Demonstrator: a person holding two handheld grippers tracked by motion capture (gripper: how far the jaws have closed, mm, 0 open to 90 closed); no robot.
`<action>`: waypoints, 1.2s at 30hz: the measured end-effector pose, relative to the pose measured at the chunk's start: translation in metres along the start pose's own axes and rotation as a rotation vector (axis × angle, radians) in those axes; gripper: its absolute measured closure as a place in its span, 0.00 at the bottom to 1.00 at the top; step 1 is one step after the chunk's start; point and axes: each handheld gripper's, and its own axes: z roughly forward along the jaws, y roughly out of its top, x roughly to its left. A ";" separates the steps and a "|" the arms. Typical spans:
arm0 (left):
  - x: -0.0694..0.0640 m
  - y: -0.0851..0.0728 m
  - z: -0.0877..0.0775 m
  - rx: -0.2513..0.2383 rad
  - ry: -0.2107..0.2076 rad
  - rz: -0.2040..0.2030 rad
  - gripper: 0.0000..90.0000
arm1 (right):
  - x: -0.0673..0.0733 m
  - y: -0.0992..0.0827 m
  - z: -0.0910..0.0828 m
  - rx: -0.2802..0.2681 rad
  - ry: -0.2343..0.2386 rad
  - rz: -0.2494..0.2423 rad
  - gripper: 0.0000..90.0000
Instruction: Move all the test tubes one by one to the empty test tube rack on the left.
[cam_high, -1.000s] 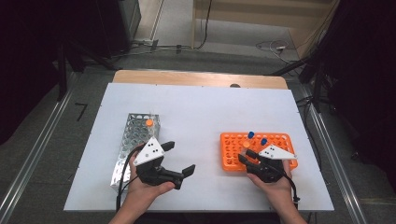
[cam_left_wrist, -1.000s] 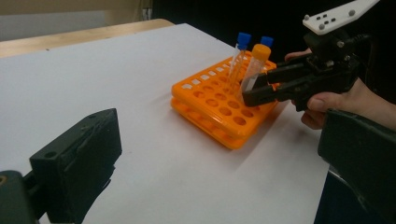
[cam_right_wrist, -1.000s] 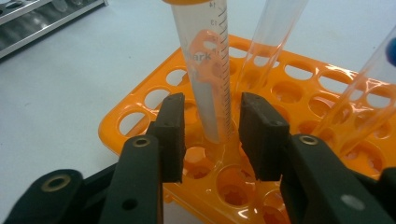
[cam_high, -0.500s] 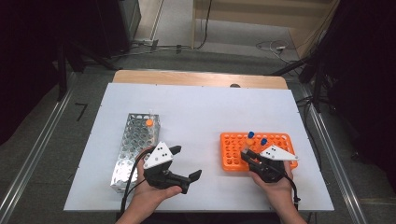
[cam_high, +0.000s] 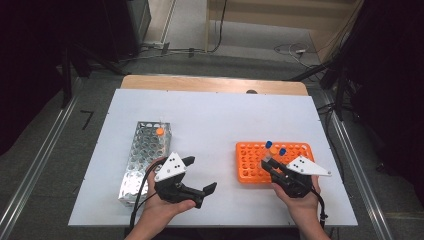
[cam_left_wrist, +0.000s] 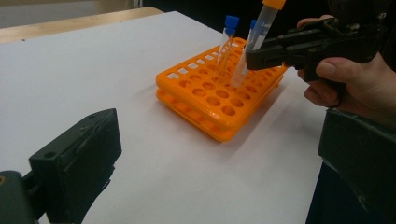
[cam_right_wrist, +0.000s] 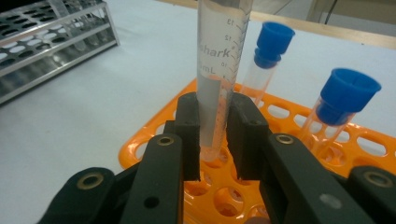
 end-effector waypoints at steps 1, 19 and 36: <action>0.000 0.000 0.000 -0.001 -0.001 -0.002 0.00 | 0.001 0.001 -0.001 -0.005 0.004 -0.004 0.81; -0.014 0.008 0.009 -0.031 -0.078 0.026 0.09 | 0.047 0.007 0.000 0.026 0.177 -0.088 0.81; -0.028 0.011 0.016 -0.053 -0.173 0.081 0.41 | 0.084 0.007 0.004 0.065 0.325 -0.169 0.81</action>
